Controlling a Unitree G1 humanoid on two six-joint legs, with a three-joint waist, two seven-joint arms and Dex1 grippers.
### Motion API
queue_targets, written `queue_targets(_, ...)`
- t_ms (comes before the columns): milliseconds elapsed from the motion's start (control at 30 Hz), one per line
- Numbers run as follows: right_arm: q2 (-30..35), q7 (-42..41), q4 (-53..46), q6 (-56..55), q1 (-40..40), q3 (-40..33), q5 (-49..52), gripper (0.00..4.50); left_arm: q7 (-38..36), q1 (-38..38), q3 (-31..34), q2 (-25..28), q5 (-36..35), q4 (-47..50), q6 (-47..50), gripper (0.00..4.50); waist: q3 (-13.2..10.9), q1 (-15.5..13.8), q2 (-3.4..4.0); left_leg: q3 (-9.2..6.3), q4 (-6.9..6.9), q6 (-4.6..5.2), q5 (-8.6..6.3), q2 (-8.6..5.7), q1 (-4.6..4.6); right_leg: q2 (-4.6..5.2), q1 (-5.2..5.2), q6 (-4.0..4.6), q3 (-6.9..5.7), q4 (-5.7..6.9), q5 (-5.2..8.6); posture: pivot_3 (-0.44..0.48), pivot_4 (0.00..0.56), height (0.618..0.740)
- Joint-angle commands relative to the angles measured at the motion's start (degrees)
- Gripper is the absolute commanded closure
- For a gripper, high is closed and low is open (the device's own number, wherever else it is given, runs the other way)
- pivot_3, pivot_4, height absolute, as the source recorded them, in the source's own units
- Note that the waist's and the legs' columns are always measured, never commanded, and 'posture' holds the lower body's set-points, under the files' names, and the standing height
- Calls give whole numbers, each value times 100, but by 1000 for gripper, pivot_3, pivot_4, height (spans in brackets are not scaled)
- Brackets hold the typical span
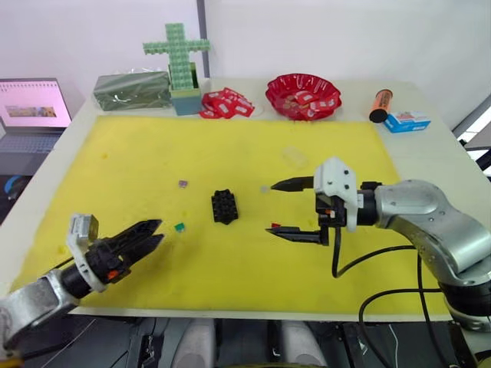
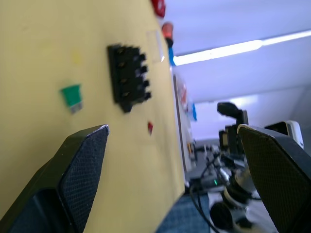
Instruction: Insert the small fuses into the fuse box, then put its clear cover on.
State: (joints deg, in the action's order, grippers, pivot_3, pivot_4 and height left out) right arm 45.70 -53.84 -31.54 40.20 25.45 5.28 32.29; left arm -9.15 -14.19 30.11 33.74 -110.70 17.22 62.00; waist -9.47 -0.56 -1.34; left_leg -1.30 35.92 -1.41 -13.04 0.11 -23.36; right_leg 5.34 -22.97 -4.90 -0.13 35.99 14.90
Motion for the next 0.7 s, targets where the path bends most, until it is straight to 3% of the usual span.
queue_targets(33, -9, 154, -175, 44, -24, -243, 92, 0, 309, -282, -43, -455, 380, 919, -799, 31, 1, -7, 3, 1, -1, 0, 0, -5, 0, 3, 0, 0, 0, -1, 0, 0, 150, 740)
queue_targets(100, 15, 191, -194, 106, -34, -288, 139, 0, 360, -474, -186, -762, 958, 1327, -1131, 31, 1, -15, 4, 7, 1, 2, 1, -14, 0, 8, 1, 0, 2, -1, 0, 0, 150, 740)
queue_targets(233, 100, 163, -191, 171, -20, -326, 193, 0, 564, -643, -396, -1141, 1101, 1538, -1627, 31, 2, -28, 3, 7, 13, 4, 2, -23, 1, 5, 14, 1, -2, -5, 1, 0, 150, 740)
queue_targets(433, 176, 28, -68, 320, 197, -346, 282, 0, 905, -818, -695, -1376, 1127, 1513, -2083, 31, 1, -18, 3, 6, 17, 7, 2, -23, 2, -19, 20, -1, -8, -11, 2, 0, 150, 740)
queue_targets(700, 270, -9, -102, 473, 275, -382, 394, 0, 1083, -841, -1017, -1309, 1068, 1412, -2218, 31, 1, -22, 2, 3, 19, 8, 1, -21, 2, -26, 27, -1, -9, -22, 3, 0, 150, 740)
